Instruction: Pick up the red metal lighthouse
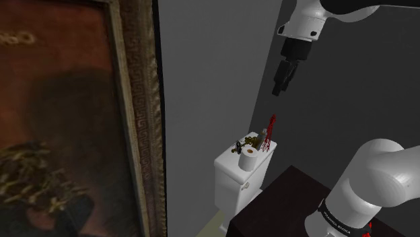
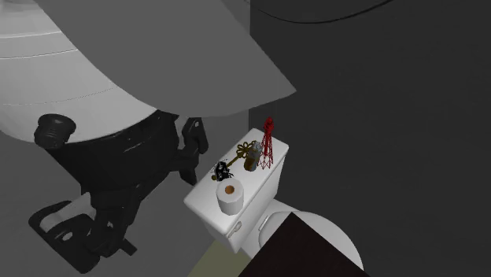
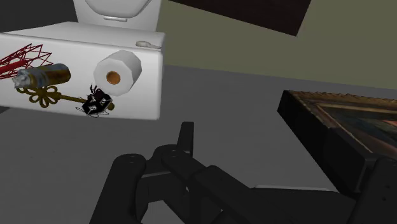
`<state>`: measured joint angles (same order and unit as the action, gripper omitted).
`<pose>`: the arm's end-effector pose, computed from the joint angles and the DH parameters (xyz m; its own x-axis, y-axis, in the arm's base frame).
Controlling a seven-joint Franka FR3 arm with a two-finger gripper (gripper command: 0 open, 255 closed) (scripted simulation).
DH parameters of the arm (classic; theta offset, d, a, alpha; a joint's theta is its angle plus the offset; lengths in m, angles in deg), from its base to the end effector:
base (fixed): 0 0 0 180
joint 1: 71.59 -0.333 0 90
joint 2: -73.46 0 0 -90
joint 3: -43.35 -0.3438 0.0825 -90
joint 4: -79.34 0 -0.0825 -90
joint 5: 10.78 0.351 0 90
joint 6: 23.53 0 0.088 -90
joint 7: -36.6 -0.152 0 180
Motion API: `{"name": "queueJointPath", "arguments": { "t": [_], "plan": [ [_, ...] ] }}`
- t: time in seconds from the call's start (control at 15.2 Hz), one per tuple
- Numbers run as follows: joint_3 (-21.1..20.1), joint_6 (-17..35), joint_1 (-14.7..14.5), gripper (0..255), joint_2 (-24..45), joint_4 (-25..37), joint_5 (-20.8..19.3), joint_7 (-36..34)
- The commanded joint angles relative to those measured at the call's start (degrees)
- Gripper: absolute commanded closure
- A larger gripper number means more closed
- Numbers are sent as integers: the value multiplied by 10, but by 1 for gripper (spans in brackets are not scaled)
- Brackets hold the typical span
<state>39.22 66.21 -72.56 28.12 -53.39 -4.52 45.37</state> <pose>0.2522 0.0466 0.5829 0.9741 0.2211 0.0480 0.2234 -0.9734 -0.0511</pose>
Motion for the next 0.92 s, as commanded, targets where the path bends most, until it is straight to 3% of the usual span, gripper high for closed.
{"name": "queueJointPath", "arguments": {
  "t": [0.0,0.86],
  "plan": [
    [0,0,0,0,0,0,0,0],
    [146,26,37,0,188,61,-84,198]
  ]
}}
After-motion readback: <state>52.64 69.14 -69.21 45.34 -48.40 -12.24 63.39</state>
